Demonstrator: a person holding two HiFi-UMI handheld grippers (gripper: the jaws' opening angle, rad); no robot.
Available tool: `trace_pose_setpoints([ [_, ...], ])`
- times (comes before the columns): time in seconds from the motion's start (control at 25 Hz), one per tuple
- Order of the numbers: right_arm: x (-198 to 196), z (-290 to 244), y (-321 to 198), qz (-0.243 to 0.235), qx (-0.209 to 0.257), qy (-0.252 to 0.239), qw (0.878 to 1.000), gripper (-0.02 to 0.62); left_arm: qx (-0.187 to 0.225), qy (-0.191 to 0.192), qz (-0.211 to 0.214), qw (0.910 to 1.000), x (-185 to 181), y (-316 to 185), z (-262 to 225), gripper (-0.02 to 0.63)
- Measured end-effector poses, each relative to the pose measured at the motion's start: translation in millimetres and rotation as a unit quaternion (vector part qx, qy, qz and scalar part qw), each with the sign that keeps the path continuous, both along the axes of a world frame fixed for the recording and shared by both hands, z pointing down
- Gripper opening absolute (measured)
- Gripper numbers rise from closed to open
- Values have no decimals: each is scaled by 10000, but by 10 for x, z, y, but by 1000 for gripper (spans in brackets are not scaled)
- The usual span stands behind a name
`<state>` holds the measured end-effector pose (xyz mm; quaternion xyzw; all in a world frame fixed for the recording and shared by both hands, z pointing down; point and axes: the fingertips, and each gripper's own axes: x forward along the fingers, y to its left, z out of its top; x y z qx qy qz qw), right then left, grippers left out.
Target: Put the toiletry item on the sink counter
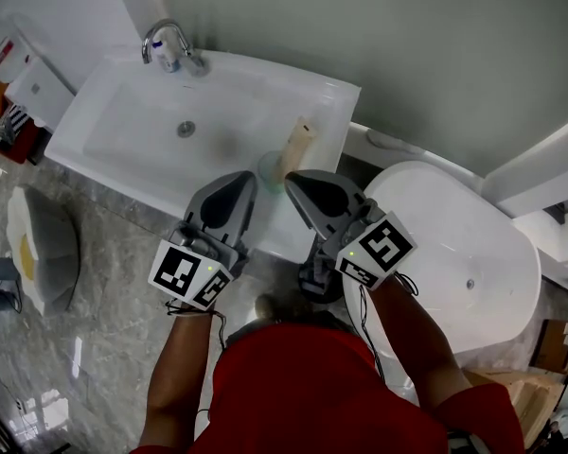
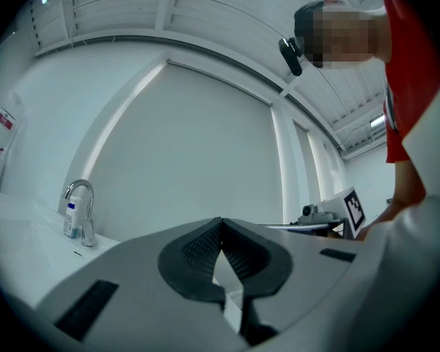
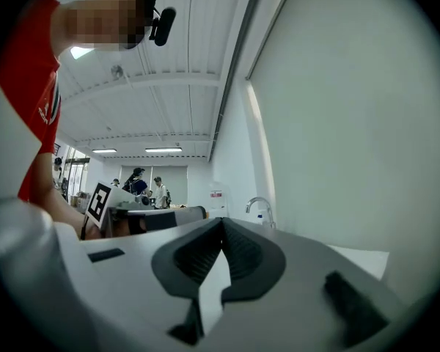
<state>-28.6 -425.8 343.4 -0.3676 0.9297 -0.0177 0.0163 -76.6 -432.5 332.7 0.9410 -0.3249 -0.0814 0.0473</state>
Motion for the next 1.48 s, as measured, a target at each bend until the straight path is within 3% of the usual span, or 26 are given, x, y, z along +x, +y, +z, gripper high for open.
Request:
trace_pose_setpoints([
  [0.52,-99,-49,389,-206,-163,-165,9995,28,-14,-19,184,9998,64,354,-26,17],
  [1.48,-151,-27,473,-255,-167,-193,9994,28,-22,14,194,9998,61,461,-12,17],
])
